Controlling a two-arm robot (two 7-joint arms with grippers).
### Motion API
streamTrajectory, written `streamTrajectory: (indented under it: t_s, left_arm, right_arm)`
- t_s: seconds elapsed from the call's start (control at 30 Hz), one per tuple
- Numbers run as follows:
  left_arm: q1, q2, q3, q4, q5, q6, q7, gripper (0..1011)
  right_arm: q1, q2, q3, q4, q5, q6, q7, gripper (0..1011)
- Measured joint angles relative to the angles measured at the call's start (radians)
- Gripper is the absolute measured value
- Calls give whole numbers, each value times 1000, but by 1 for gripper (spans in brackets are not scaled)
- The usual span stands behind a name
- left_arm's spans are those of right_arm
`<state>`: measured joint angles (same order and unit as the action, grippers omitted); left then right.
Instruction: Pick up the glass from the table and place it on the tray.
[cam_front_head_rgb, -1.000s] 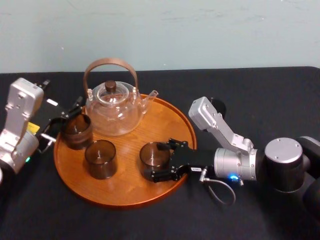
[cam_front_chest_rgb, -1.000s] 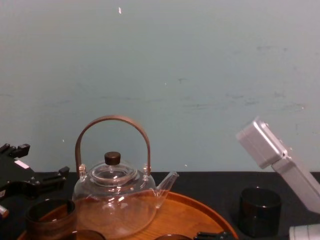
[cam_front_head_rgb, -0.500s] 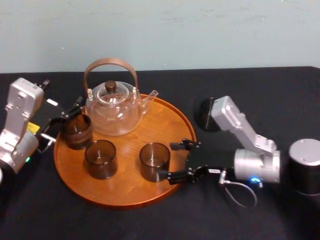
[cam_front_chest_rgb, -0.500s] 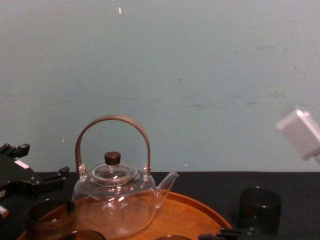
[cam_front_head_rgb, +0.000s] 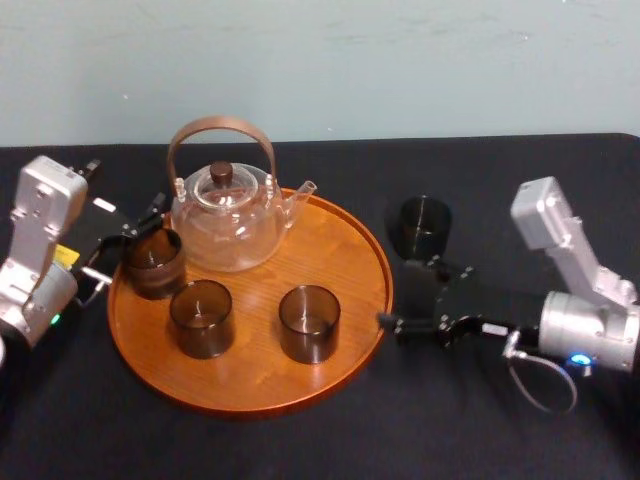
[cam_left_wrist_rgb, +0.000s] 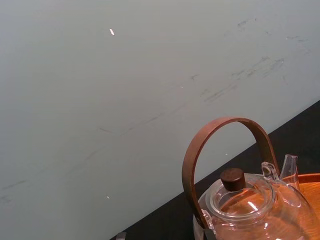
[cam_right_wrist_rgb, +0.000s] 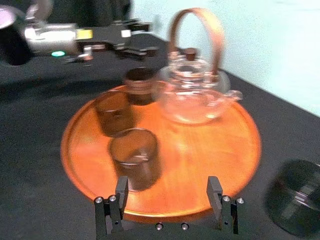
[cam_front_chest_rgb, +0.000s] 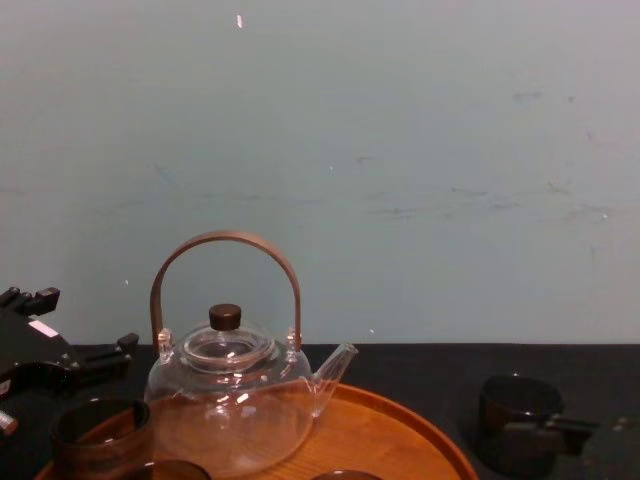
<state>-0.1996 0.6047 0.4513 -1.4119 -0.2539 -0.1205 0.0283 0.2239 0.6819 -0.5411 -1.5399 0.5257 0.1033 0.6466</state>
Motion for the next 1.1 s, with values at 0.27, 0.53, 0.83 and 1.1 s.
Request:
streamTrajectory:
  t_s: [0.27,0.53,0.83,1.1]
  left_arm:
    - [0,0,0,0,0,0,0,1001]
    - [0,0,0,0,0,0,0,1001]
    - [0,0,0,0,0,0,0,1001]
    - [0,0,0,0,0,0,0,1001]
  right_arm:
    - [-65,6,97,-15,27,29,-140,1002]
    - [-86,-21,162,6,28,85,-258,1003]
    - [-61,-58,181,59,1,131,-297,1002]
    - [-29,-95,182,104,-27,143,-299,1002]
